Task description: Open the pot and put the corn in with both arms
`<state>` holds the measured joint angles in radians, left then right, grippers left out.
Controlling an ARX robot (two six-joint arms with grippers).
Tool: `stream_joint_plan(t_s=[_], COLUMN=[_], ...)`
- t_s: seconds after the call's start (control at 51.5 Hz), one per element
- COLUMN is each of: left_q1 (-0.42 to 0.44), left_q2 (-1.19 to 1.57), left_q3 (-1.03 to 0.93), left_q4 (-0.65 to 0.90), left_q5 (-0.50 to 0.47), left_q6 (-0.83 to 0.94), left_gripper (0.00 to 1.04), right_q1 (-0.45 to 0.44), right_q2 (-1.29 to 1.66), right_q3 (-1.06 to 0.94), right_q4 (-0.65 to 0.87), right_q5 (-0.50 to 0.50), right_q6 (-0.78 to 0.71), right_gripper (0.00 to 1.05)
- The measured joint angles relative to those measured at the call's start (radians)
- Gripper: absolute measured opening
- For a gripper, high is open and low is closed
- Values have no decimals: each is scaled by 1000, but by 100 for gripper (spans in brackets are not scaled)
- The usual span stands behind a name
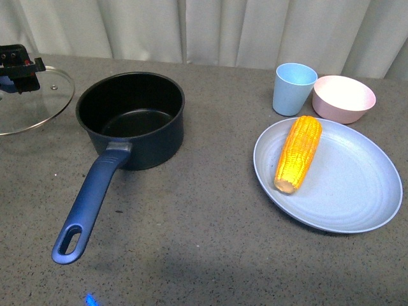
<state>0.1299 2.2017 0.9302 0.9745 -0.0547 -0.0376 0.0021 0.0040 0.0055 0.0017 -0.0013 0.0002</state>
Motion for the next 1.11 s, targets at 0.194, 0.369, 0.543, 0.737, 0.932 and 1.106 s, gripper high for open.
stream_joint_plan(t_s=[0.194, 0.369, 0.543, 0.737, 0.932, 1.106], left_q1=[15, 19, 12, 10, 9, 11], left_q2=[60, 126, 160, 173, 174, 128], left_q3=[4, 9, 9, 16, 19, -3], left_q4=[61, 75, 76, 70, 47, 23], left_q5=[-2, -3, 4, 14, 24, 0], left_q6=[-21, -23, -24, -20, 0, 3], left_gripper=[63, 63, 63, 63, 68, 99], right_q1=[0, 0, 0, 0, 0, 0], right_q2=[0, 0, 0, 0, 0, 0], right_q3=[0, 0, 0, 0, 0, 0], right_q4=[0, 0, 0, 0, 0, 0], right_q5=[0, 0, 0, 0, 0, 0], right_q6=[0, 0, 0, 0, 0, 0], right_gripper=[95, 95, 95, 95, 95, 95])
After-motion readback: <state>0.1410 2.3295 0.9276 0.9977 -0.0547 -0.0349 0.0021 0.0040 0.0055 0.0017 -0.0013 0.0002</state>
